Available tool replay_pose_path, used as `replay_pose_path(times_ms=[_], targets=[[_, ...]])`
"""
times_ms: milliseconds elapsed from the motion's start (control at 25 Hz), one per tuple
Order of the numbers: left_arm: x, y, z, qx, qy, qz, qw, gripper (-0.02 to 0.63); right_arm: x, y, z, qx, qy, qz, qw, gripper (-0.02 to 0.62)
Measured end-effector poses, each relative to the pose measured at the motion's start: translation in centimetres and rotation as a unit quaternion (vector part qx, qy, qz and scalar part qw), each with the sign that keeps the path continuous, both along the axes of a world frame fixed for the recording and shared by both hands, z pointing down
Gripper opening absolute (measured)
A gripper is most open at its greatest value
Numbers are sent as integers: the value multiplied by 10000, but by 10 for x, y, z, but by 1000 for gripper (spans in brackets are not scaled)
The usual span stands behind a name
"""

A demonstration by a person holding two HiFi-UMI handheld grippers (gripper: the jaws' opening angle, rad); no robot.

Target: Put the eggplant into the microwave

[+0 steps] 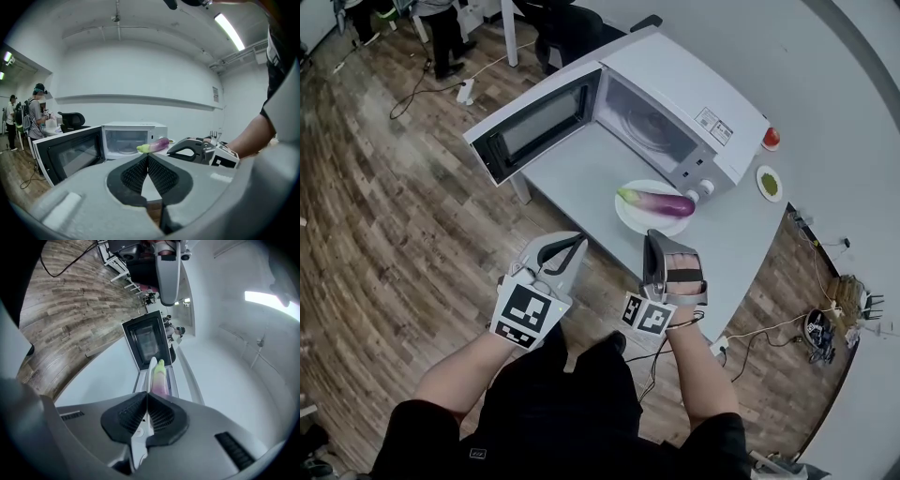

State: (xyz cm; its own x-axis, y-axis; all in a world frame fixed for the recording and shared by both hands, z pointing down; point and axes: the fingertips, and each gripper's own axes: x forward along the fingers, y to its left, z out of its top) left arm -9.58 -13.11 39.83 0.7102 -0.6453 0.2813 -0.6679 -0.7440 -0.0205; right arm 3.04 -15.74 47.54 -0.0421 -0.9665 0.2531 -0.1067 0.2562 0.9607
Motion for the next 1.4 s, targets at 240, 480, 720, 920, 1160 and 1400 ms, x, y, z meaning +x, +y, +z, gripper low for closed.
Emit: replay_pose_path(times_ms=[240, 480, 720, 920, 1160, 1400], targets=[[-19, -24, 5, -50, 2, -17, 10000, 8, -33, -35, -6, 95, -58, -77, 9999, 21], [-21, -55, 4, -70, 5, -63, 10000, 8, -44, -69, -11, 116, -89, -190, 9997, 23], [-18, -91, 7, -79, -74, -186, 9998, 8, -34, -106, -6, 153, -45, -294, 9994, 22], [-9, -123, 7, -14, -191, -314, 9993, 8, -26, -135, 0, 165, -54, -367, 9992, 23], [-8, -155, 9, 6, -158, -318, 9994, 8, -25, -163, 4, 122, -45, -279, 9995, 23], [-4, -177, 12, -59, -17, -53, 10000, 8, -22, -184, 11, 43, -8, -1, 10000, 23]])
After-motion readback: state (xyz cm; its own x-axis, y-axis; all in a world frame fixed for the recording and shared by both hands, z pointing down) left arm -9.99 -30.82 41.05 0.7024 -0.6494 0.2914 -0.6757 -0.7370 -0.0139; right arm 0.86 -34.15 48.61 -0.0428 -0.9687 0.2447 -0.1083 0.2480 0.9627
